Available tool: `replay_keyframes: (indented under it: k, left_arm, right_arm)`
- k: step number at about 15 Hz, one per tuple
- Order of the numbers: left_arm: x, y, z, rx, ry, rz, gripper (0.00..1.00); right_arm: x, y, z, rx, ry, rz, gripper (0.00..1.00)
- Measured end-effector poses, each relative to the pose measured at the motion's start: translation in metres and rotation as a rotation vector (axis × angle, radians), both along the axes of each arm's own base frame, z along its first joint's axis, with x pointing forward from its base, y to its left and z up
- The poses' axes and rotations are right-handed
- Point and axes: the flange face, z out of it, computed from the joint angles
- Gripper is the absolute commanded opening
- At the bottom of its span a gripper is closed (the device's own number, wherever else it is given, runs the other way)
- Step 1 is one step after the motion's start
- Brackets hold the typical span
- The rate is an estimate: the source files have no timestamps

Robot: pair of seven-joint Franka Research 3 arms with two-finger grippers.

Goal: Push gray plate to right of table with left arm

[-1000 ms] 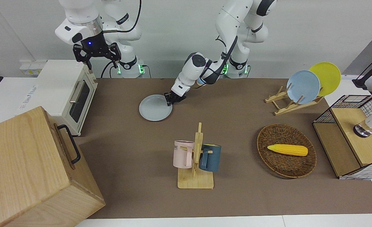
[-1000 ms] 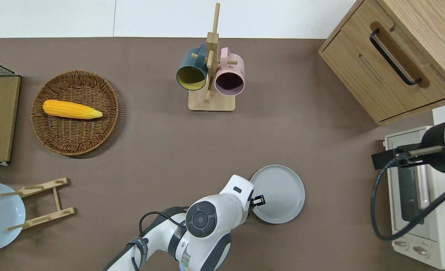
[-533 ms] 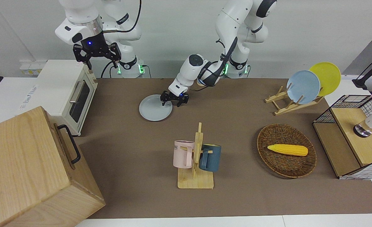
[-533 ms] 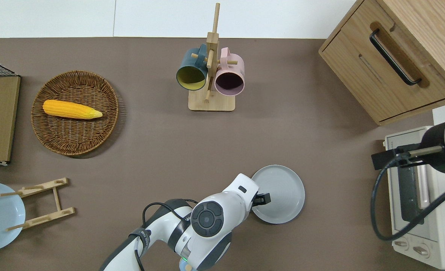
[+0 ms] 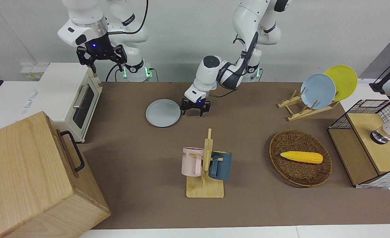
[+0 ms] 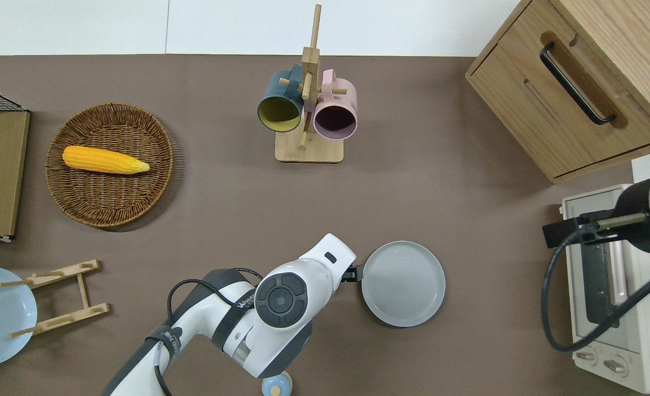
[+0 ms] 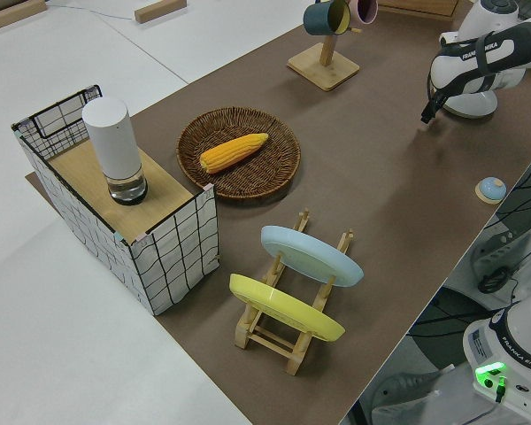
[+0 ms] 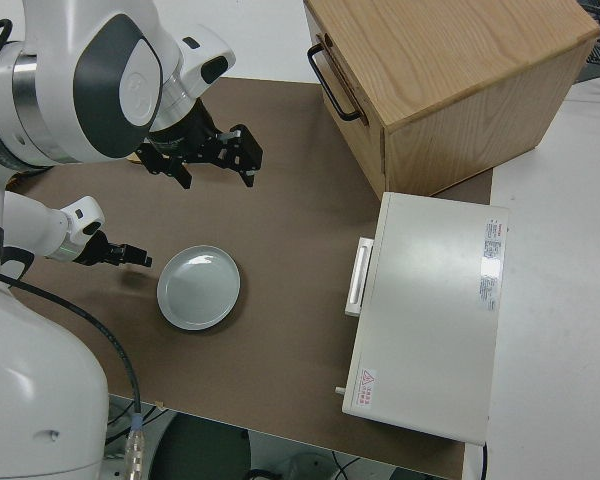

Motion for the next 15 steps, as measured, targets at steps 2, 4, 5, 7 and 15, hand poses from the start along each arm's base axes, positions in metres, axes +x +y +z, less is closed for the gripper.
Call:
replay_keyframes:
  k: [2, 4, 5, 7, 15]
  left_arm:
    - [0.012, 0.019, 0.009, 0.025, -0.010, -0.025, 1.00]
    - [0.022, 0.037, 0.019, 0.053, -0.015, -0.046, 1.00]
    - [0.026, 0.048, 0.026, 0.071, -0.017, -0.060, 1.00]
    - [0.035, 0.069, 0.041, 0.101, -0.027, -0.079, 1.00]
    - [0.072, 0.175, 0.097, 0.198, -0.041, -0.063, 1.00]
  right_arm:
    - [0.000, 0.000, 0.000, 0.000, 0.000, 0.000, 0.996]
    - [0.000, 0.000, 0.000, 0.000, 0.000, 0.000, 0.996]
    - [0.000, 0.000, 0.000, 0.000, 0.000, 0.000, 0.996]
    - [0.000, 0.000, 0.000, 0.000, 0.000, 0.000, 0.996]
    - [0.000, 0.000, 0.000, 0.000, 0.000, 0.000, 0.996]
